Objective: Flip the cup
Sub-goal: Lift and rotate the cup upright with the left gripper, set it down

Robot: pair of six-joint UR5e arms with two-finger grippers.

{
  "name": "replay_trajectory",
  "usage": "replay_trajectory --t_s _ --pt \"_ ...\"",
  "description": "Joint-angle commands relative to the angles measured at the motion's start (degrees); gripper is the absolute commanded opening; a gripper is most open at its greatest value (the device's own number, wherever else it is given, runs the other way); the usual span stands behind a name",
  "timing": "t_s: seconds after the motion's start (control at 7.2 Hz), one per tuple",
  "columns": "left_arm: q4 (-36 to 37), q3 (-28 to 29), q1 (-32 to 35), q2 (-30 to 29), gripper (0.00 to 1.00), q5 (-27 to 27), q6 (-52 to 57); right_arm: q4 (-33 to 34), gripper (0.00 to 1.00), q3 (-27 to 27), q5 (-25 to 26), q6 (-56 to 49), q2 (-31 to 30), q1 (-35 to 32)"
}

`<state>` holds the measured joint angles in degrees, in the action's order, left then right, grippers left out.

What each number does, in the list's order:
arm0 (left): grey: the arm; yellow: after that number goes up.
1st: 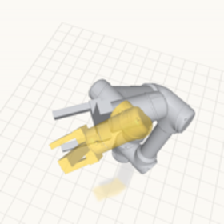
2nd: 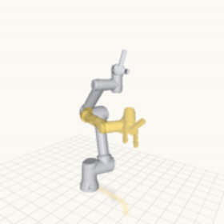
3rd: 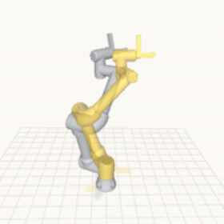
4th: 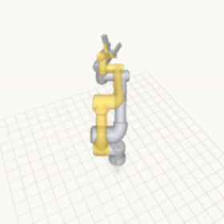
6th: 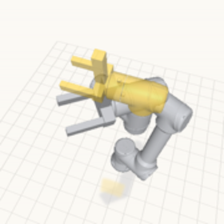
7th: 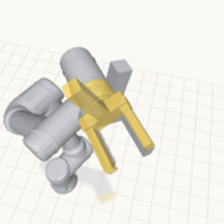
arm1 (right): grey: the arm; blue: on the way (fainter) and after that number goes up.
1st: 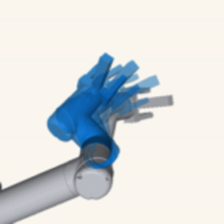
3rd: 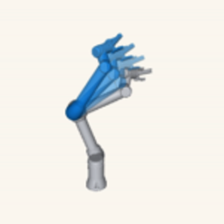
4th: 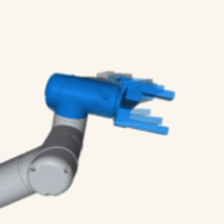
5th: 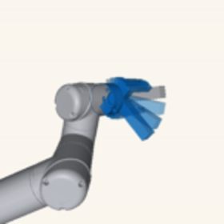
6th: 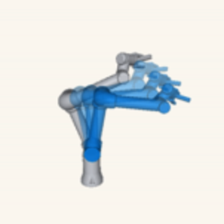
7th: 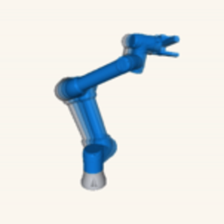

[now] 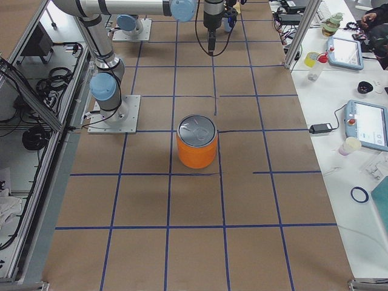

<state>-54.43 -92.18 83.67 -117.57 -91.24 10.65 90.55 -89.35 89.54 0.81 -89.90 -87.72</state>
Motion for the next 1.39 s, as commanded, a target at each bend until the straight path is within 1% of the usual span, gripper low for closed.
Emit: replay_trajectory --t_s 0.0,0.14,0.28,0.42,0.56,0.83,0.97,1.25 --pt "0.12 0.07 0.00 -0.20 0.41 0.01 -0.72 0.07 1.00 -0.04 -0.15 -0.71 -0.10 0.00" --pt "0.12 0.42 0.00 0.15 0.71 0.01 -1.50 0.07 1.00 0.05 -0.24 -0.11 -0.10 0.00" --pt "-0.23 0.42 0.00 1.72 0.78 0.01 -1.68 0.07 1.00 -0.03 -0.15 -0.11 -0.01 0.00" --pt "-1.63 0.42 0.43 3.73 0.84 -0.25 -1.69 0.07 1.00 -0.04 -0.15 0.07 0.07 0.00" --pt "-6.34 0.86 1.22 6.89 0.85 -0.43 -1.69 0.07 1.00 -0.04 0.02 -0.02 0.07 -0.09" --pt "-23.61 4.97 3.50 15.14 0.86 -0.52 -2.90 0.07 1.00 -0.04 0.11 0.07 0.07 0.00" --pt "-28.83 5.86 4.47 18.22 0.86 -0.34 -3.18 0.07 1.00 0.05 -0.15 0.07 0.07 -0.09" --pt "-33.44 5.96 4.74 23.68 0.86 -0.25 -3.27 0.15 1.00 -0.03 0.02 0.16 0.16 0.00"
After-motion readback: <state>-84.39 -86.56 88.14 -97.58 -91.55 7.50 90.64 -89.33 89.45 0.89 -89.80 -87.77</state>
